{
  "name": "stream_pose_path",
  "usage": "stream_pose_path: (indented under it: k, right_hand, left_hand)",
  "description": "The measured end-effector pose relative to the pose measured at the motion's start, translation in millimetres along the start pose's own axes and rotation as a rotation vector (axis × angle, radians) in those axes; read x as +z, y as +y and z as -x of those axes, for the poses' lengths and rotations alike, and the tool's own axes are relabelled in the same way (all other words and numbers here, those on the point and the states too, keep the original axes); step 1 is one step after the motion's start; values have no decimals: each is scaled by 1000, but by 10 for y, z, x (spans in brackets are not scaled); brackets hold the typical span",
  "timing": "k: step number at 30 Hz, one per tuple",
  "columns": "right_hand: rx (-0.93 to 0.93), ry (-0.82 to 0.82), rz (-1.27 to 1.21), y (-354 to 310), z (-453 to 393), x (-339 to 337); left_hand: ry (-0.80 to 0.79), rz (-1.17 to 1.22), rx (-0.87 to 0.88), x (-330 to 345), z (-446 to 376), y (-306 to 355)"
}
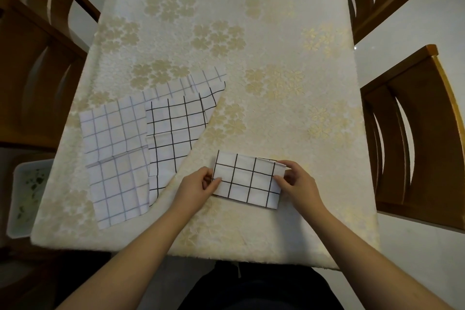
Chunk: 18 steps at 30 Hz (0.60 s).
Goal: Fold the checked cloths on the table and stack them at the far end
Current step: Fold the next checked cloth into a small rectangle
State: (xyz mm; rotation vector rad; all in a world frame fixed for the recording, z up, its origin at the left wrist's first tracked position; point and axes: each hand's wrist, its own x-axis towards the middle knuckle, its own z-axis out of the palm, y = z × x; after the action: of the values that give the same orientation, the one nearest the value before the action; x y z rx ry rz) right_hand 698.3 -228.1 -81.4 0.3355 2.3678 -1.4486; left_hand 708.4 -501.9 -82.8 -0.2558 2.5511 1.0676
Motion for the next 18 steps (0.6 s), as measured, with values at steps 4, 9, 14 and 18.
stream_pose_path:
  k: [4, 9, 14, 18]
  right_hand:
    - [-19, 50, 41, -22, -18, 31]
    - [-34, 124, 27, 8, -24, 62]
    - [-136, 217, 94, 74, 20, 110]
    - [-320, 205, 421, 102, 80, 324]
  left_hand:
    - [50, -25, 0, 40, -15, -7]
    - [43, -10, -17, 107, -21, -34]
    - [87, -57, -47, 169, -15, -21]
    - [156, -42, -91, 204, -29, 71]
